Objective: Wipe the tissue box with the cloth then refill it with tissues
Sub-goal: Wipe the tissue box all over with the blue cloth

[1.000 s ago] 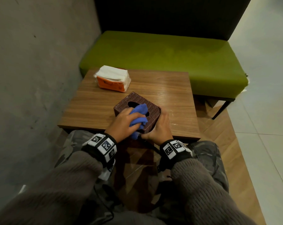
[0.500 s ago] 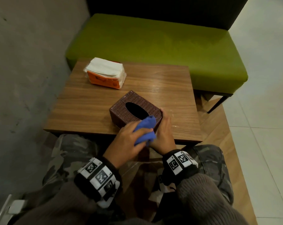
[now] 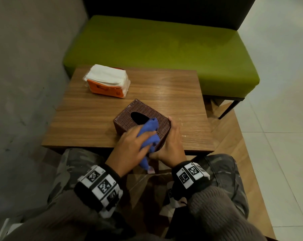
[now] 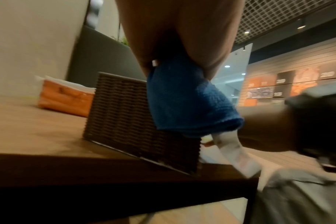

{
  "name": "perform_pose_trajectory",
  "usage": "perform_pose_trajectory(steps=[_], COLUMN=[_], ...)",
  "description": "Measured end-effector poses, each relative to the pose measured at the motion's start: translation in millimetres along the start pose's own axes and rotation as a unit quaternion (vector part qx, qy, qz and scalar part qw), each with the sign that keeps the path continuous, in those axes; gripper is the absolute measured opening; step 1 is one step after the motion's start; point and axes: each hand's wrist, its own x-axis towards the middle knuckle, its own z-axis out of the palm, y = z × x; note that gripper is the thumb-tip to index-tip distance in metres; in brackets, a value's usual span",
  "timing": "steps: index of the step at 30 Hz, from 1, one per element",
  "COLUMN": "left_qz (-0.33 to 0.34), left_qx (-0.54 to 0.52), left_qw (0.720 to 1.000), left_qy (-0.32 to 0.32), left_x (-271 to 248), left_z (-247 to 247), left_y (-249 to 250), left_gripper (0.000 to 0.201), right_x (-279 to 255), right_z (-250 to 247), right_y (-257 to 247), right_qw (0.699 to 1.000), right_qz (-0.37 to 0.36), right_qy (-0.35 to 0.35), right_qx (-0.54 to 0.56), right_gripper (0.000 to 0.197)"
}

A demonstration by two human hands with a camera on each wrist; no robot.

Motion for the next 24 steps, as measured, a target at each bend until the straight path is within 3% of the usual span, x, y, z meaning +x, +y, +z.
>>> perform_pose_trajectory(steps=[2, 3, 6, 8, 11, 15, 17, 20, 22, 24], left_qz=[-0.075, -0.079, 0.041, 0.087, 0.055, -0.014, 0.002, 0.083, 0.055, -0.015], left_qx=[-0.016, -0.007, 0.049, 0.048, 0.030, 0.046, 0.066, 0.093, 0.119, 0.124], left_qw=[0.996, 0.995, 0.998, 0.993, 0.994, 0.998, 0.996, 0.989, 0.988, 0.991], left_qy=[0.053, 0.065, -0.007, -0.067, -0.093, -0.050, -0.059, -0.077, -0.087, -0.055], left_x=[11.0, 14.0, 11.4, 10.4, 36.5, 75.1, 73.2, 56.8, 59.9, 74.0], left_z=[-6.2, -8.1, -1.1, 3.8, 1.8, 3.9, 7.4, 12.4, 10.7, 8.0], left_y=[-10.7, -11.0, 8.0, 21.6, 25.3, 20.3, 26.3, 34.1, 30.0, 17.9], left_gripper=[0.037, 0.035, 0.040, 0.040, 0.032, 0.030, 0.031, 0.041, 0.038, 0.038], right_x=[0.7, 0.4, -1.3, -1.5, -0.5, 0.3, 0.5, 1.8, 2.6, 3.0], right_z=[-0.2, -0.5, 0.0, 2.0, 4.3, 2.0, 3.1, 7.5, 6.5, 3.9], right_y=[-1.2, -2.3, 0.3, 3.7, 3.6, 0.4, 1.9, 8.3, 7.6, 4.7], right_qw=[1.000, 1.000, 0.998, 0.997, 0.998, 0.998, 0.999, 0.998, 0.998, 0.999], right_qz=[0.011, 0.017, 0.043, 0.045, 0.058, 0.049, 0.046, 0.036, 0.042, 0.044], right_qy=[-0.001, -0.002, -0.019, -0.020, -0.015, -0.010, -0.017, -0.042, -0.040, -0.022], right_qx=[0.000, 0.004, 0.043, 0.061, 0.037, 0.033, 0.023, -0.009, 0.002, 0.013], right_gripper=[0.134, 0.137, 0.144, 0.136, 0.130, 0.131, 0.128, 0.119, 0.121, 0.127])
